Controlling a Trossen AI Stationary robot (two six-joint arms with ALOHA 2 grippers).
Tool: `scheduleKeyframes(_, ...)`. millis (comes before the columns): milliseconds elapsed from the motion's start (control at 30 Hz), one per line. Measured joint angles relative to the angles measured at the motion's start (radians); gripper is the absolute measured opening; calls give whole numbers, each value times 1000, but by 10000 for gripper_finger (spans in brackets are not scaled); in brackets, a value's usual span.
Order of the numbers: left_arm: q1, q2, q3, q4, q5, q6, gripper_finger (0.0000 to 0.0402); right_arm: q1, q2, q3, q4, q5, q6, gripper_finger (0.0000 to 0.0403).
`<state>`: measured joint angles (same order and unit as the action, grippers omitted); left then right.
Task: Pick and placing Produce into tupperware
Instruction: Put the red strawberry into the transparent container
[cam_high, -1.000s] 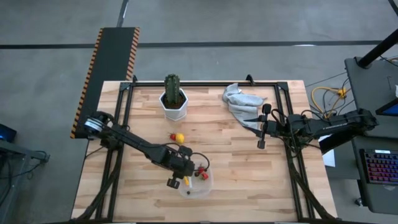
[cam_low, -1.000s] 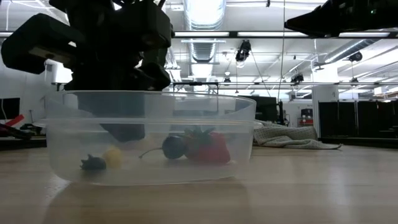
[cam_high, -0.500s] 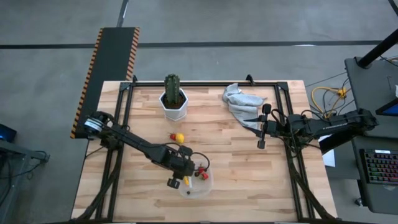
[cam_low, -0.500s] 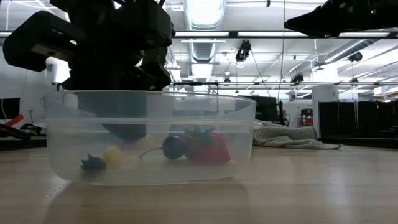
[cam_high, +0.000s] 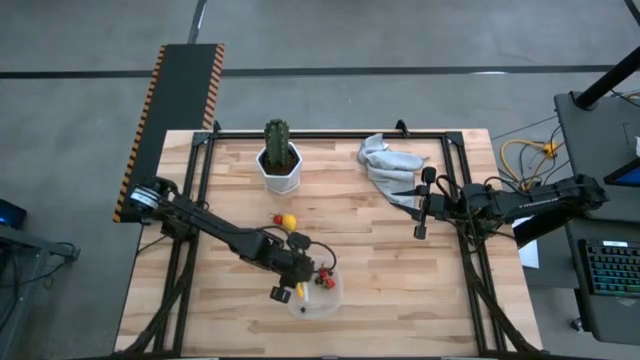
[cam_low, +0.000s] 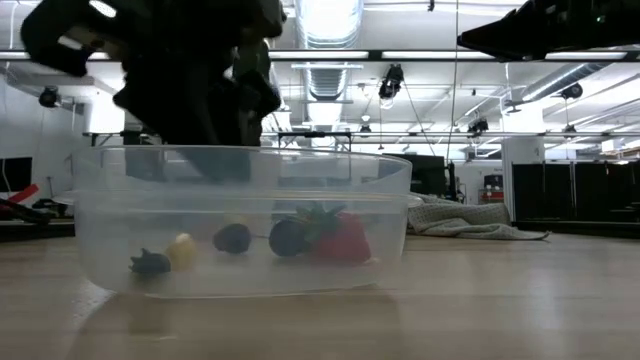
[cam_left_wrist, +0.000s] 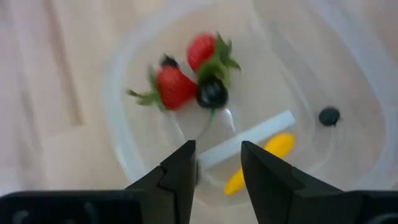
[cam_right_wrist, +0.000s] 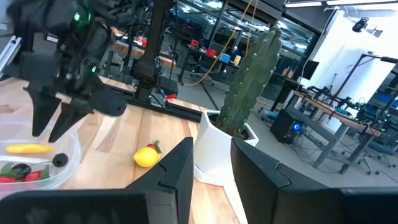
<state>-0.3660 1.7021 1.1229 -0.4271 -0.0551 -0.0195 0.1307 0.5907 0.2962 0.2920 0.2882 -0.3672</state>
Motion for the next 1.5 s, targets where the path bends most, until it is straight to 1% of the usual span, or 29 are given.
scheduleKeyframes(200, 1, -92, 8, -4, -85, 31, 113, 0, 0, 0, 0, 0, 0, 100)
scheduleKeyframes(300, 3, -149, 2, -50, -176, 59, 114, 0, 0, 0, -1, 0, 0, 100)
scheduleKeyframes(433, 18, -218, -4, -138, -335, 61, 114, 0, 0, -1, -4, 0, 0, 100)
scheduleKeyframes(500, 33, -248, -10, -180, -366, 62, 114, 0, 0, -1, -5, 0, 0, 100)
scheduleKeyframes(567, 57, -278, -21, -230, -369, 61, 114, 0, 0, -1, -5, 0, 0, 100)
scheduleKeyframes(633, 85, -297, -32, -236, -370, 54, 114, 0, 0, -1, -6, 0, 0, 100)
scheduleKeyframes(700, 113, -311, -44, -276, -371, 53, 114, 0, 0, -1, -5, 0, 0, 100)
scheduleKeyframes(767, 140, -316, -47, -285, -370, 53, 114, 0, 0, -1, -6, 0, 0, 100)
scheduleKeyframes(867, 183, -316, -50, -352, -366, 53, 114, 0, 0, -1, -5, 0, 0, 100)
scheduleKeyframes(967, 222, -307, -51, -401, -332, 52, 114, 0, 0, -1, -5, 0, 0, 100)
scheduleKeyframes(1067, 259, -292, -52, -424, -275, 63, 114, 0, 0, -1, -5, 0, 0, 100)
scheduleKeyframes(1133, 274, -278, -52, -456, -263, 90, 114, 0, 0, -1, -5, 0, 0, 100)
scheduleKeyframes(1267, 291, -237, -63, -496, -264, 153, 114, 0, 0, -1, -9, 1, 0, 100)
scheduleKeyframes(1400, 303, -191, -94, -507, -278, 163, 114, 0, 0, -1, -23, 1, 0, 100)
scheduleKeyframes(1500, 306, -156, -111, -510, -311, 168, 114, 0, 0, -1, -28, 1, 0, 100)
